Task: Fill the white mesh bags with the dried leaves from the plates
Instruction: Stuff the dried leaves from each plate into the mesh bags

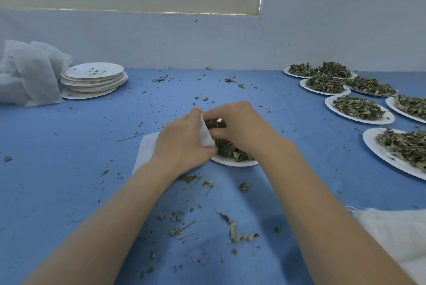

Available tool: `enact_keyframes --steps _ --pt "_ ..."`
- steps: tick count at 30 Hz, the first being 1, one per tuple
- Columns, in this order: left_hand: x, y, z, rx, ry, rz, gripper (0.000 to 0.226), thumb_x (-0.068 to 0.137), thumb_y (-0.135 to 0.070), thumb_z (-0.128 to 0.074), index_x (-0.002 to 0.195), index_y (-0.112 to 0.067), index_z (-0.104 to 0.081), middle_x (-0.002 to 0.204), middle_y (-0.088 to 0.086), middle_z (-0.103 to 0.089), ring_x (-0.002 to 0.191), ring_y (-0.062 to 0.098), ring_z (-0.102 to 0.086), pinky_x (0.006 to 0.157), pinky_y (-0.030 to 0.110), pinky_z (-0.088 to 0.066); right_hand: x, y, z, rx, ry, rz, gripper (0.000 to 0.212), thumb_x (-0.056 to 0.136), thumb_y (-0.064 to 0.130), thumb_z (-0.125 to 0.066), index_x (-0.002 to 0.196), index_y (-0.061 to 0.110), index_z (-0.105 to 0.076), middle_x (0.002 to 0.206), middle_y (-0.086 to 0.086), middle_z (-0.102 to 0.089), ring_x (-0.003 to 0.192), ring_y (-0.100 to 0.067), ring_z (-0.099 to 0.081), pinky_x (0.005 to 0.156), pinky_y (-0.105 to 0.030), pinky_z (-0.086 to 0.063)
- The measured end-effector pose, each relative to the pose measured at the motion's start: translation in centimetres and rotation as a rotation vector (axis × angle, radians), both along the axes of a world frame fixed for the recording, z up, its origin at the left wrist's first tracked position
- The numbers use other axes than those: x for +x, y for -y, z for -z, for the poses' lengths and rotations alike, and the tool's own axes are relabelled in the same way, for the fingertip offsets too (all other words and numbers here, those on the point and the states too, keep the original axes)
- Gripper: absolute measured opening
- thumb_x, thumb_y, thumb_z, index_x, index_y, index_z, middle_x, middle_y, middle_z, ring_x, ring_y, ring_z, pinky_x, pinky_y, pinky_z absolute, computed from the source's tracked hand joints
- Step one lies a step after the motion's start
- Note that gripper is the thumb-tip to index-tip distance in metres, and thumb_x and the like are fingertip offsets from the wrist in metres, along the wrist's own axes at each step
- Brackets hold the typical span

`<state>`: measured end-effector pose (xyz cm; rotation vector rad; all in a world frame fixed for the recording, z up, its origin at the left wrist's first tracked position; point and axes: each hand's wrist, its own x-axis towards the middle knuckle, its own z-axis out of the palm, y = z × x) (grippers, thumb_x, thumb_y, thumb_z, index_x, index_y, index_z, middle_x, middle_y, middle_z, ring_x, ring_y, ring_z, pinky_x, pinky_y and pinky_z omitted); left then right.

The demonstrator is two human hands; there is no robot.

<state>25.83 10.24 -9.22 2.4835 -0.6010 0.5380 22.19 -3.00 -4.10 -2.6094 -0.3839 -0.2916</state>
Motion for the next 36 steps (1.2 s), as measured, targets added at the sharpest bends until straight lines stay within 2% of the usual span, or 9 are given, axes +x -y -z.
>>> enact_keyframes --steps 7,10,16,19,23,25,27,31,36 --pt "0.1 0.0 0.1 -0.02 0.02 -0.028 0.047 0.068 -0.033 -0.065 0.108 -0.02 -0.044 0.076 -0.012 -0.041 0.073 0.018 -0.044 0.058 0.029 -0.026 -0.4 1.4 -1.0 0.26 -0.082 0.041 0.036 0.066 0.02 -0.083 0.099 0.029 -0.073 0.073 0.023 -0.062 0.064 0.009 -0.056 0.063 -0.001 -0.041" --pt "0.1 0.0 0.1 -0.064 0.009 -0.025 0.051 0.065 -0.032 -0.066 0.11 -0.022 -0.045 0.07 -0.017 -0.037 0.073 0.017 -0.044 0.057 0.027 -0.027 -0.5 1.1 -1.1 0.231 -0.111 0.02 0.032 0.068 0.019 -0.079 0.098 0.028 -0.073 0.079 0.015 -0.068 0.07 0.003 -0.059 0.065 -0.007 -0.044" --pt "-0.1 0.0 0.2 -0.124 0.005 0.001 0.052 0.062 -0.032 -0.069 0.11 -0.025 -0.049 0.079 -0.012 -0.048 0.075 0.016 -0.047 0.062 0.027 -0.032 -0.3 0.2 -0.7 0.157 -0.05 0.05 0.014 0.078 0.015 -0.072 0.087 0.025 -0.073 0.06 0.006 -0.051 0.055 -0.009 -0.043 0.055 -0.022 -0.037" --pt "0.0 0.1 0.2 -0.077 0.012 0.025 0.053 0.064 -0.032 -0.069 0.113 -0.024 -0.052 0.089 -0.008 -0.056 0.084 0.017 -0.051 0.065 0.025 -0.03 -0.1 -0.2 -0.5 -0.013 -0.063 0.026 0.006 0.078 0.007 -0.064 0.079 0.001 -0.066 0.061 -0.005 -0.041 0.058 -0.015 -0.03 0.053 -0.026 -0.026" --pt "0.0 0.0 0.3 -0.029 0.02 0.034 0.046 0.07 -0.029 -0.065 0.113 -0.022 -0.053 0.098 -0.006 -0.061 0.091 0.018 -0.055 0.073 0.027 -0.039 -0.4 0.1 -0.6 0.02 -0.189 -0.039 0.016 0.081 0.014 -0.067 0.089 0.001 -0.065 0.071 -0.008 -0.05 0.066 -0.019 -0.041 0.061 -0.027 -0.035" --pt "-0.2 -0.2 0.1 -0.036 0.007 0.06 0.049 0.069 -0.031 -0.066 0.115 -0.021 -0.053 0.1 -0.005 -0.06 0.092 0.018 -0.055 0.075 0.028 -0.041 -0.6 0.7 -1.0 0.061 -0.268 -0.098 0.016 0.083 0.014 -0.066 0.097 0.006 -0.067 0.087 -0.014 -0.065 0.083 -0.03 -0.057 0.079 -0.035 -0.048" --pt "-0.2 -0.3 -0.1 -0.024 -0.006 0.069 0.054 0.065 -0.034 -0.065 0.116 -0.022 -0.051 0.099 -0.007 -0.058 0.091 0.017 -0.054 0.072 0.026 -0.037 -0.9 1.0 -1.4 0.095 -0.304 -0.136 0.018 0.084 0.011 -0.062 0.101 0.009 -0.067 0.101 -0.017 -0.066 0.098 -0.029 -0.06 0.092 -0.043 -0.048" --pt "-0.2 -0.4 -0.3 -0.036 -0.001 0.043 0.049 0.068 -0.033 -0.066 0.113 -0.024 -0.051 0.096 -0.011 -0.054 0.087 0.015 -0.052 0.07 0.025 -0.034 -0.9 0.7 -1.0 0.182 -0.194 -0.069 0.02 0.082 0.011 -0.061 0.093 0.022 -0.074 0.088 -0.009 -0.069 0.073 -0.014 -0.055 0.07 -0.025 -0.045" --pt "-0.5 -0.2 -0.6 -0.026 0.011 0.058 0.053 0.066 -0.034 -0.069 0.115 -0.025 -0.051 0.092 -0.014 -0.051 0.087 0.014 -0.053 0.069 0.024 -0.032 -0.3 -1.1 -0.3 0.066 -0.138 -0.017 0.009 0.077 0.003 -0.056 0.077 -0.003 -0.063 0.063 -0.005 -0.048 0.059 -0.014 -0.039 0.048 -0.017 -0.03"
